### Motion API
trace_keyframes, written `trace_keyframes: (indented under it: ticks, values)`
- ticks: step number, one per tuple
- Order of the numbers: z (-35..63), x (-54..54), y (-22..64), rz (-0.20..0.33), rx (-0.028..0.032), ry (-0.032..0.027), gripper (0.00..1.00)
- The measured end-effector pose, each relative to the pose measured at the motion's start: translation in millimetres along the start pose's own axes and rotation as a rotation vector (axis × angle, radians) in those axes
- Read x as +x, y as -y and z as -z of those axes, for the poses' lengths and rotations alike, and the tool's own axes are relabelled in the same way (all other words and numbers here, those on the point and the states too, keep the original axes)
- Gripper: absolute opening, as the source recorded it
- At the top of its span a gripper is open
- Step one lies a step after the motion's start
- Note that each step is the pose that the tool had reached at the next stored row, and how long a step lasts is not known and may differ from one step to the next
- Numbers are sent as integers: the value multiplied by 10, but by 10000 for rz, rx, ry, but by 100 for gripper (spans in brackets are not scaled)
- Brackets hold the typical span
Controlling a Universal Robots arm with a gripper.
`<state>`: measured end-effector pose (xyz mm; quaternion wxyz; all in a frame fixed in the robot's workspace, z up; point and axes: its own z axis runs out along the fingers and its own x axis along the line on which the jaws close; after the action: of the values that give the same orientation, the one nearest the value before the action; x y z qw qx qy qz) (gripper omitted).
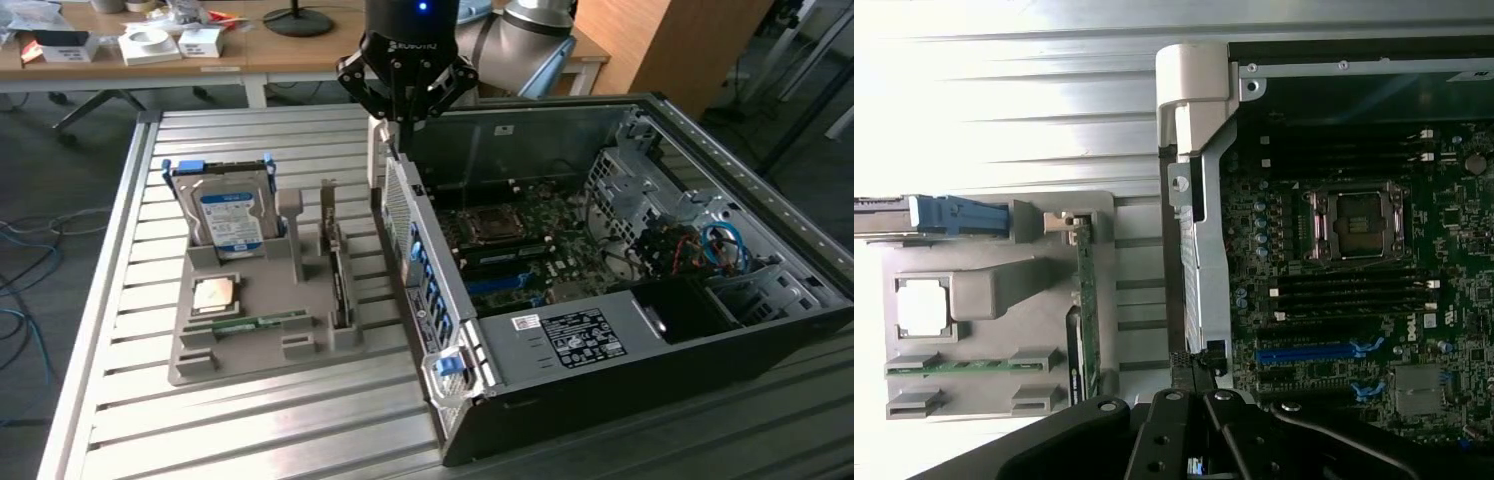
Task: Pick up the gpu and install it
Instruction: 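Reach for the gpu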
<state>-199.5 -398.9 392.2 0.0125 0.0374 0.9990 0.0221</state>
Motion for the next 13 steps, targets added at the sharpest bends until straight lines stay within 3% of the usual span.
trace_keyframes:
  ticks: [13]
  values:
    - [1, 31, 2, -1, 0, 0, 11]
